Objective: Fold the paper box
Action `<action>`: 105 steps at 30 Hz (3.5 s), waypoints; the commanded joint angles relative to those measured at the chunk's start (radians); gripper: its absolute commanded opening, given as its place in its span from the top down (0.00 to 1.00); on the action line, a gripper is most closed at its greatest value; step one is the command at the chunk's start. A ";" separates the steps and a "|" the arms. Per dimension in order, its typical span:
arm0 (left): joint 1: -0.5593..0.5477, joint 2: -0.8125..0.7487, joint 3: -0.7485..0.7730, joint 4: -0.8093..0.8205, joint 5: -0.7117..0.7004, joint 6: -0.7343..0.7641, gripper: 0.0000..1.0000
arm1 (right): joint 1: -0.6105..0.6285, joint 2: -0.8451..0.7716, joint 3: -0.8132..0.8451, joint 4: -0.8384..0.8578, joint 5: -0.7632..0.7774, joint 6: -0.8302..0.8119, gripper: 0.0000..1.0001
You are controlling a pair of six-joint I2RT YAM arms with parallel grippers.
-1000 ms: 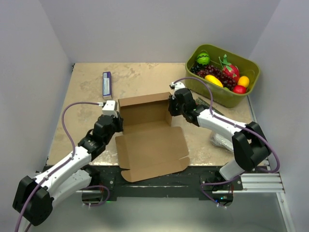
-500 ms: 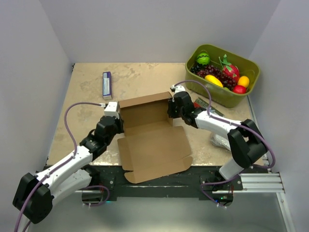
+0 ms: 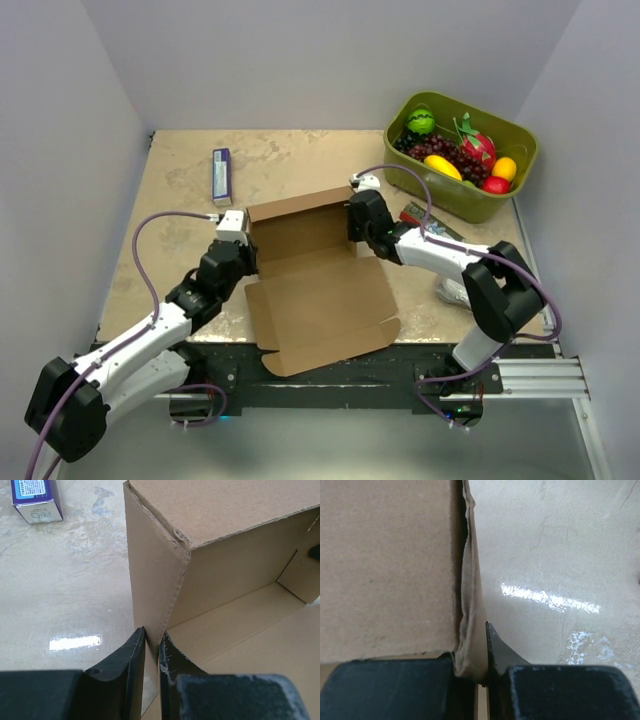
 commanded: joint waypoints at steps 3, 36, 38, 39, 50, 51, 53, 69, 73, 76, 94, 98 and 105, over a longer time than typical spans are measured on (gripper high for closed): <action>-0.024 -0.014 0.022 0.049 -0.040 -0.025 1.00 | -0.011 0.062 0.042 -0.113 0.252 0.105 1.00; -0.027 0.174 0.517 -0.344 0.173 0.520 0.17 | -0.012 -0.133 0.093 -0.281 -0.090 -0.056 0.18; -0.035 0.216 0.542 -0.349 0.194 0.571 0.17 | -0.011 -0.183 0.084 -0.291 -0.121 -0.063 0.16; -0.043 0.240 0.551 -0.341 0.199 0.602 0.17 | -0.011 -0.203 0.070 -0.295 -0.131 -0.063 0.13; -0.178 0.314 0.511 -0.114 0.135 0.841 0.15 | -0.031 -0.437 -0.027 -0.346 -0.125 -0.051 0.05; -0.182 0.329 0.508 -0.099 0.124 0.866 0.15 | -0.035 -0.452 -0.031 -0.345 -0.128 -0.050 0.04; -0.201 0.348 0.505 -0.065 0.107 0.895 0.14 | -0.049 -0.489 -0.031 -0.343 -0.134 -0.042 0.04; -0.212 0.628 0.585 0.059 -0.123 0.938 0.42 | -0.110 -0.685 -0.008 -0.409 -0.130 -0.031 0.03; -0.199 0.676 0.606 0.098 -0.180 0.921 0.55 | -0.112 -0.699 0.013 -0.441 -0.130 -0.031 0.03; -0.155 0.700 0.634 0.078 -0.188 0.871 0.67 | -0.112 -0.708 0.025 -0.455 -0.136 -0.028 0.03; 0.223 0.840 0.717 -0.207 0.174 0.388 0.87 | -0.110 -0.693 0.064 -0.496 -0.196 -0.019 0.03; 0.241 0.829 0.653 -0.235 0.242 0.323 0.85 | -0.112 -0.675 0.039 -0.499 -0.176 -0.005 0.02; 0.244 0.764 0.544 -0.279 0.390 0.256 0.82 | -0.141 -0.629 0.038 -0.489 -0.125 0.035 0.01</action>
